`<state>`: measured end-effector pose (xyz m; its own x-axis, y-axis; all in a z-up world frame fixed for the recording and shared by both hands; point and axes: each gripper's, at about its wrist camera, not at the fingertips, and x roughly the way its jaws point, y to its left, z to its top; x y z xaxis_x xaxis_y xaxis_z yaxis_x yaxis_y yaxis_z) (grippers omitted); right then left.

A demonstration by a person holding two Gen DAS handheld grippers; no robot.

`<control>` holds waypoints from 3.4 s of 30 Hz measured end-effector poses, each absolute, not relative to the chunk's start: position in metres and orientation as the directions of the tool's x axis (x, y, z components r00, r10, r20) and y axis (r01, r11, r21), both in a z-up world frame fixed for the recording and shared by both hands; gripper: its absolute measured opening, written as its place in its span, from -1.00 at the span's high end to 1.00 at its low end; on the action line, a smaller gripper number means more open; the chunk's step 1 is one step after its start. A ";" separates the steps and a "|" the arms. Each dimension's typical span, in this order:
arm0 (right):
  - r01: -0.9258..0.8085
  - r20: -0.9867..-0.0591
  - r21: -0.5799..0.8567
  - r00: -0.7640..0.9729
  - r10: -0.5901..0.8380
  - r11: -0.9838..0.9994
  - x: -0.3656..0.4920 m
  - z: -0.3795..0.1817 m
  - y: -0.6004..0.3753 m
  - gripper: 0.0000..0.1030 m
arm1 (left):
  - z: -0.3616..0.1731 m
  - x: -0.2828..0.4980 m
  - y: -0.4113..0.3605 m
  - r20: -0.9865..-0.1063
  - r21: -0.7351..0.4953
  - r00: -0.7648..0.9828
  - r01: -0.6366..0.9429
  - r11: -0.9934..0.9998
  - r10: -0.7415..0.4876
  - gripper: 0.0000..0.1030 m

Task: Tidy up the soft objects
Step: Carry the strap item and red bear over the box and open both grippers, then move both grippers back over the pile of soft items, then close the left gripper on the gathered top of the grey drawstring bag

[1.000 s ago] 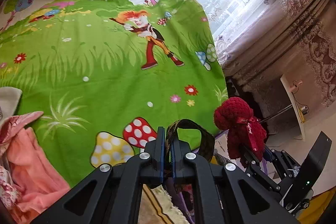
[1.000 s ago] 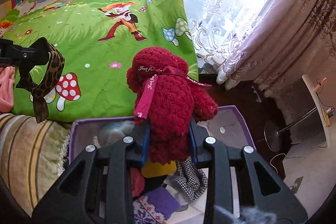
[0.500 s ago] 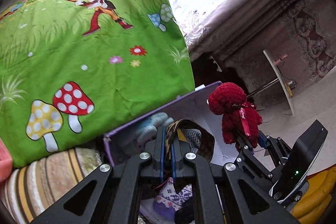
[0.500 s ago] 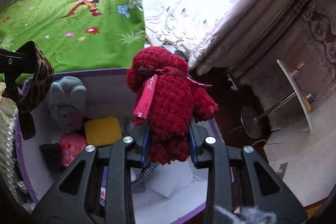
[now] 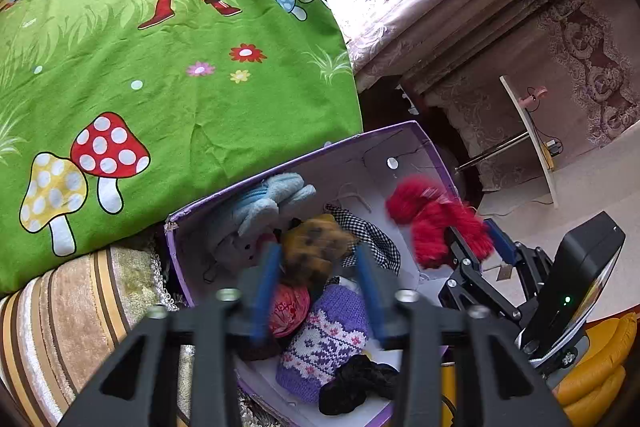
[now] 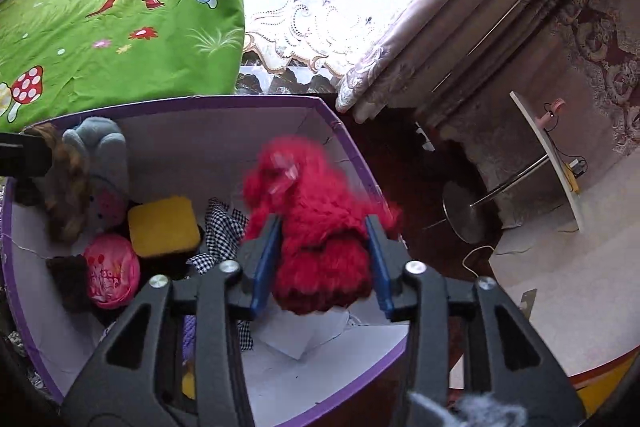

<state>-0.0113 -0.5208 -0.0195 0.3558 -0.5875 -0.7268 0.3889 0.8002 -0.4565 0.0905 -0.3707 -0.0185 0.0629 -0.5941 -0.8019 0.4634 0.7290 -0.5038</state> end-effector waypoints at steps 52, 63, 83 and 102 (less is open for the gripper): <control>0.460 -0.636 -0.513 0.363 -0.681 0.724 0.009 0.004 -0.465 -0.60 | 0.016 0.137 -0.250 -0.683 -0.574 0.256 0.391 0.720 -0.684 -0.23; 0.428 -0.663 -0.475 0.400 -0.633 0.769 0.020 0.000 -0.448 -0.61 | 0.012 0.161 -0.199 -0.717 -0.541 0.352 0.265 0.798 -0.602 -0.23; 0.430 -0.636 -0.524 0.378 -0.673 0.736 0.047 0.003 -0.449 -0.61 | 0.007 0.189 -0.198 -0.711 -0.579 0.316 0.244 0.778 -0.629 -0.23; 0.278 -0.657 -0.499 0.496 -0.568 0.821 0.081 0.019 -0.356 -0.66 | -0.007 0.229 -0.038 -0.866 -0.367 0.447 -0.267 0.891 -0.222 -0.23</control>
<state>0.0812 -0.3559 0.0195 0.4962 -0.5676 -0.6570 0.2779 0.8207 -0.4992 0.2289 -0.0383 -0.0066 0.4475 -0.2224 -0.8662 -0.2666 0.8914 -0.3665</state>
